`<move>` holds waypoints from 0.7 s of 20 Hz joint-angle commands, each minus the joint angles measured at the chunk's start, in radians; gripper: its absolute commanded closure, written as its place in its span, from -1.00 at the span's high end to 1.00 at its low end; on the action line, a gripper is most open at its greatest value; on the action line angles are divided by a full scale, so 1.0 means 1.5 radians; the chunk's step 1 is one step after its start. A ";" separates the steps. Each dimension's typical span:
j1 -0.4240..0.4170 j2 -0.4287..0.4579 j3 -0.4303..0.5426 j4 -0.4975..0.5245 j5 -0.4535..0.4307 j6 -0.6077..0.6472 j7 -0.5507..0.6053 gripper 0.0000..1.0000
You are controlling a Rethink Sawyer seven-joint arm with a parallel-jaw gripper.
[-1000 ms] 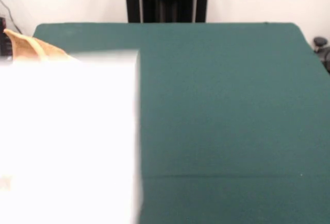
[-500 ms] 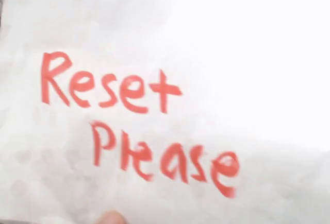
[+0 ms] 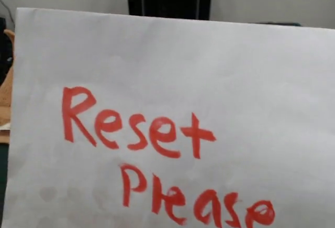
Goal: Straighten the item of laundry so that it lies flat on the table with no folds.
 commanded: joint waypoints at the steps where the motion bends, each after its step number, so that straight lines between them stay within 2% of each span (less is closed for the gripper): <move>1: -0.012 0.132 0.301 -0.121 -0.143 -0.009 -0.553 1.00; 2: -0.033 0.139 0.398 -0.133 -0.194 -0.014 -0.638 1.00; 4: -0.072 0.143 0.590 -0.140 -0.334 0.034 -0.753 1.00; 5: -0.085 0.144 0.679 -0.148 -0.424 0.082 -0.814 1.00; 7: -0.107 0.145 0.843 -0.162 -0.602 0.142 -0.916 1.00; 9: -0.122 0.149 0.968 -0.172 -0.748 0.162 -0.990 1.00; 13: -0.150 0.182 1.179 -0.193 -0.894 0.156 -1.069 1.00; 14: -0.156 0.191 1.227 -0.199 -0.928 0.158 -1.067 1.00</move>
